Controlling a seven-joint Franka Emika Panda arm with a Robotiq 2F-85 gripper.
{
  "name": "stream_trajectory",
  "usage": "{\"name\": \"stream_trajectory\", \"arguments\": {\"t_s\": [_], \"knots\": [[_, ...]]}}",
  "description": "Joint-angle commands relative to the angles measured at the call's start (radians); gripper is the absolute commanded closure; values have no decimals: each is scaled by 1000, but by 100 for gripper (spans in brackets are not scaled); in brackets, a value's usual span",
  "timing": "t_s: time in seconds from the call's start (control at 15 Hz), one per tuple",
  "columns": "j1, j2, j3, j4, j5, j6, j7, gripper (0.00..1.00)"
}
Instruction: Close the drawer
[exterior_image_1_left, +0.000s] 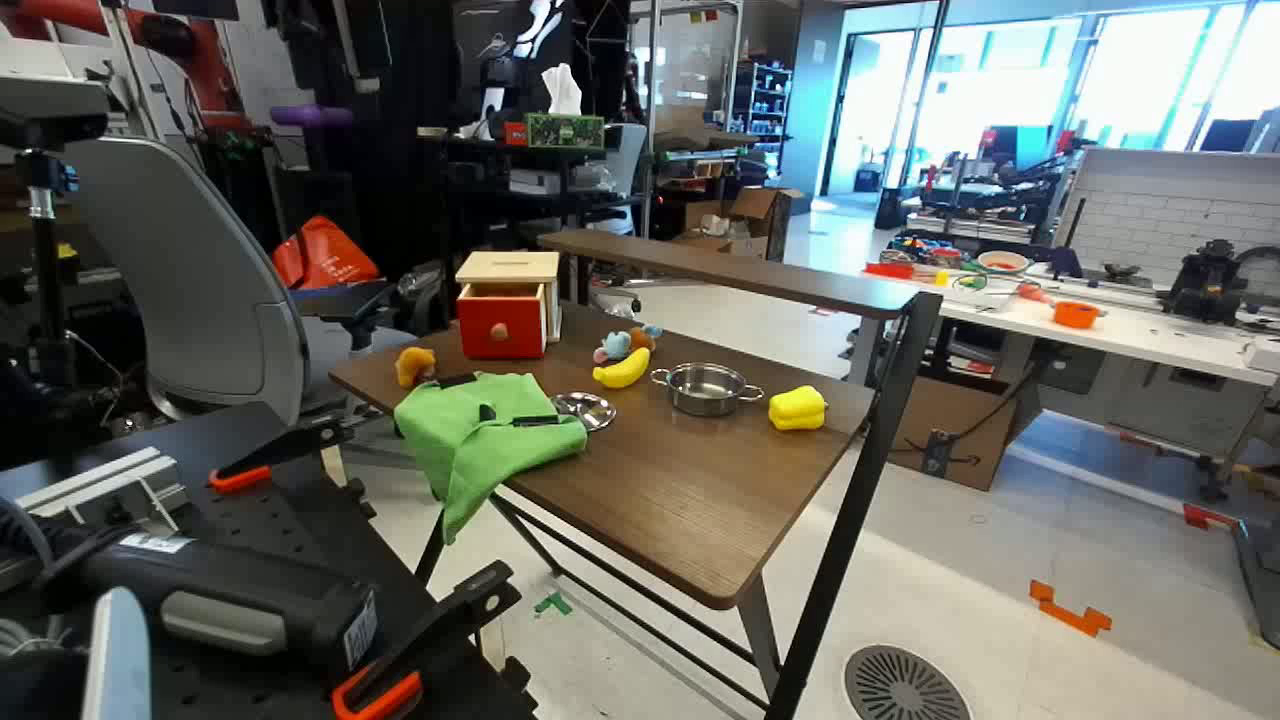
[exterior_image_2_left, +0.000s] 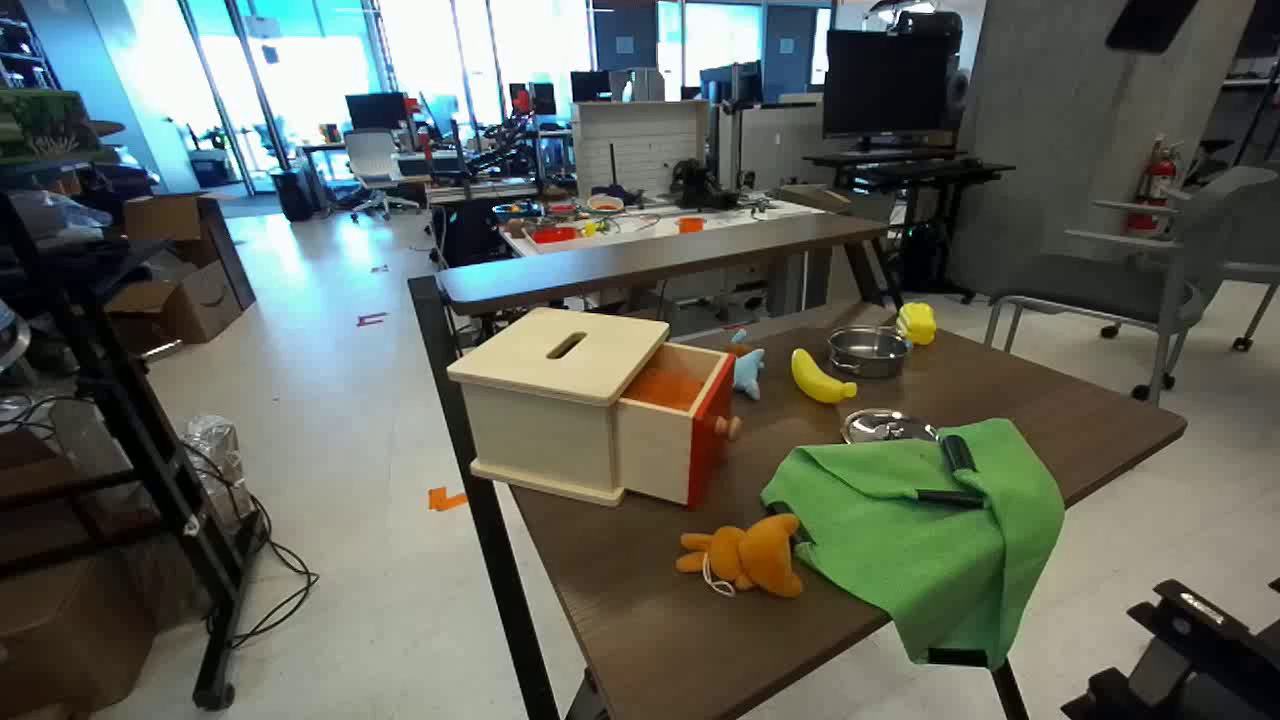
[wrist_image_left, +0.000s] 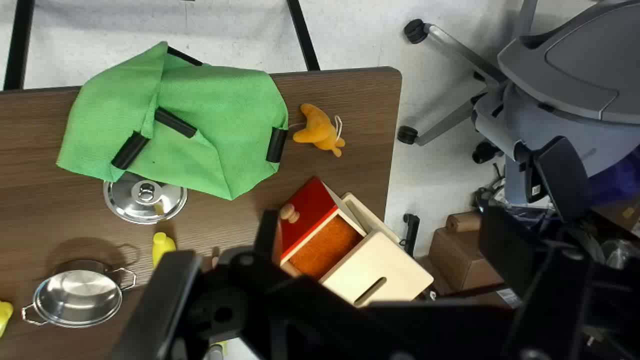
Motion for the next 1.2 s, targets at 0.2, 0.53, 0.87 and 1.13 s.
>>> {"name": "stream_trajectory", "arguments": {"t_s": [0.2,0.53,0.87,1.13], "knots": [[-36,56,28,39,-73,-24,26,0],[-77,219,37,145,-252,-99,28,0],[-109,460,20,344,-399,-206,-53,0],[-104,643,19,497,-504,-241,-73,0]]}}
